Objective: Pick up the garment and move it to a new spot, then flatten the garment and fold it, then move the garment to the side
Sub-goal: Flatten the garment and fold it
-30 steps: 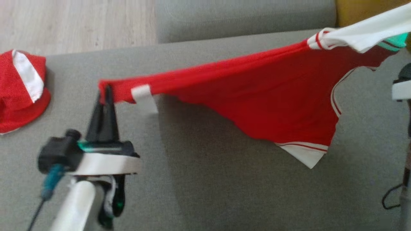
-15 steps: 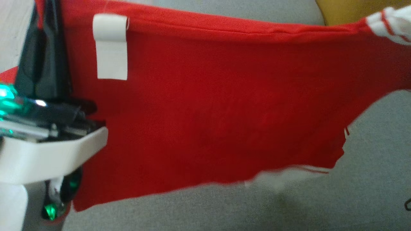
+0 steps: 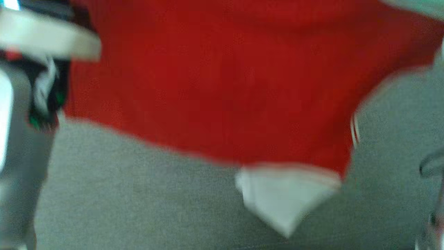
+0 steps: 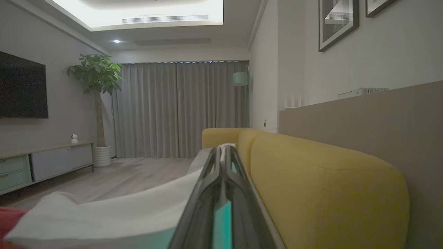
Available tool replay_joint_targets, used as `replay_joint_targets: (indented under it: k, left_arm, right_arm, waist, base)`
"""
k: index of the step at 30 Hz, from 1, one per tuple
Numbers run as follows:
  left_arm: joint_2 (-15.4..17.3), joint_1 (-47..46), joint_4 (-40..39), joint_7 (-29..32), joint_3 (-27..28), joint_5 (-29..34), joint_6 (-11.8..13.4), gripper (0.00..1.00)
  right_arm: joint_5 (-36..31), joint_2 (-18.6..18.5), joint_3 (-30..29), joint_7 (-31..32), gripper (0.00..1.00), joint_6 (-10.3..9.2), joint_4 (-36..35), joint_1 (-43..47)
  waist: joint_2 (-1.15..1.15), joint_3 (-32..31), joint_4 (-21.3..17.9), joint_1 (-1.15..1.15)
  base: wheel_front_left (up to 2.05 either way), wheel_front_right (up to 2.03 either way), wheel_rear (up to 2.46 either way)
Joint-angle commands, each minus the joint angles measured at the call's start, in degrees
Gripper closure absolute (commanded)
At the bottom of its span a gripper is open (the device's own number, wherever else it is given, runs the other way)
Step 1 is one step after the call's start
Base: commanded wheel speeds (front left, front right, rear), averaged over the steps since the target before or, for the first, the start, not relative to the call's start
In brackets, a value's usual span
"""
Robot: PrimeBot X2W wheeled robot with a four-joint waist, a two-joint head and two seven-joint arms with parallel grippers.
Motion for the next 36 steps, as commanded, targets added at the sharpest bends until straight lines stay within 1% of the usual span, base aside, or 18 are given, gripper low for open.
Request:
replay_joint_targets:
  k: [1,3,6,8,11,14,15,20,26,31,36]
  left_arm:
    - [1.4,-7.8,3.1,-0.9,2.4,1.2,-0.6,1.00]
    - [1.2,-13.2,9.2,-2.3,2.3,2.6,-1.0,1.00]
    - [1.2,-21.2,18.2,-5.5,2.2,5.4,-1.0,1.00]
    - [1.7,-25.9,23.8,-8.6,2.0,7.6,-1.1,1.00]
    - [3.1,-31.5,32.5,-14.2,1.0,11.7,-0.7,1.00]
    - [3.1,-34.9,38.7,-17.8,0.0,13.6,-0.7,1.00]
    - [3.1,-34.9,38.7,-17.8,0.0,13.6,-0.7,1.00]
    - [1.6,-36.8,46.0,-22.3,0.1,12.1,-2.0,1.00]
    - [0.1,-34.0,53.3,-25.7,0.4,9.9,-3.3,1.00]
    - [-1.3,-30.7,57.6,-27.3,0.8,7.8,-4.8,1.00]
    - [-2.7,-27.9,60.2,-27.9,2.1,4.6,-7.3,1.00]
  right_arm:
    - [-0.1,-0.8,2.3,-0.8,1.00,0.21,2.4,-8.2]
    - [-1.7,-0.6,3.3,-2.4,1.00,0.21,8.4,-15.6]
    - [-4.7,1.2,3.1,-6.5,1.00,0.21,18.1,-26.9]
    - [-7.5,2.9,2.7,-9.6,1.00,0.21,24.7,-33.4]
    - [-12.0,5.2,2.2,-14.5,1.00,0.21,33.5,-41.1]
    - [-13.9,6.7,2.0,-19.0,1.00,0.21,39.4,-45.9]
    - [-13.9,6.7,2.0,-19.0,1.00,0.21,39.4,-45.9]
    - [-14.3,7.4,4.3,-23.8,1.00,0.21,44.8,-46.2]
    - [-9.7,7.5,9.0,-28.1,1.00,0.21,48.8,-40.9]
    - [-7.2,7.5,10.4,-30.1,1.00,0.21,50.1,-35.6]
    - [-5.1,7.5,10.5,-30.8,1.00,0.21,48.3,-29.8]
  waist:
    - [0.00,5.4,-1.1,-0.02]
    - [0.00,7.3,-1.7,-0.02]
    - [0.00,9.5,-3.3,-0.02]
    - [0.00,10.4,-4.6,-0.02]
    - [0.00,11.6,-6.7,-0.02]
    - [0.00,14.6,-7.9,-0.02]
    - [0.00,14.6,-7.9,-0.02]
    - [0.00,21.2,-8.1,-0.02]
    - [0.00,26.9,-7.1,-0.02]
    - [0.00,28.3,-5.4,-0.02]
    - [0.00,26.9,-3.7,-0.02]
  base:
    - [0.00,0.00,0.00]
    - [0.00,0.00,0.00]
    - [0.00,0.00,0.00]
    - [0.00,0.00,0.00]
    - [0.00,0.00,0.00]
    - [0.00,0.00,0.00]
    - [0.00,0.00,0.00]
    - [0.00,0.00,0.00]
    - [0.00,0.00,0.00]
    - [0.00,0.00,0.00]
    - [0.00,0.00,0.00]
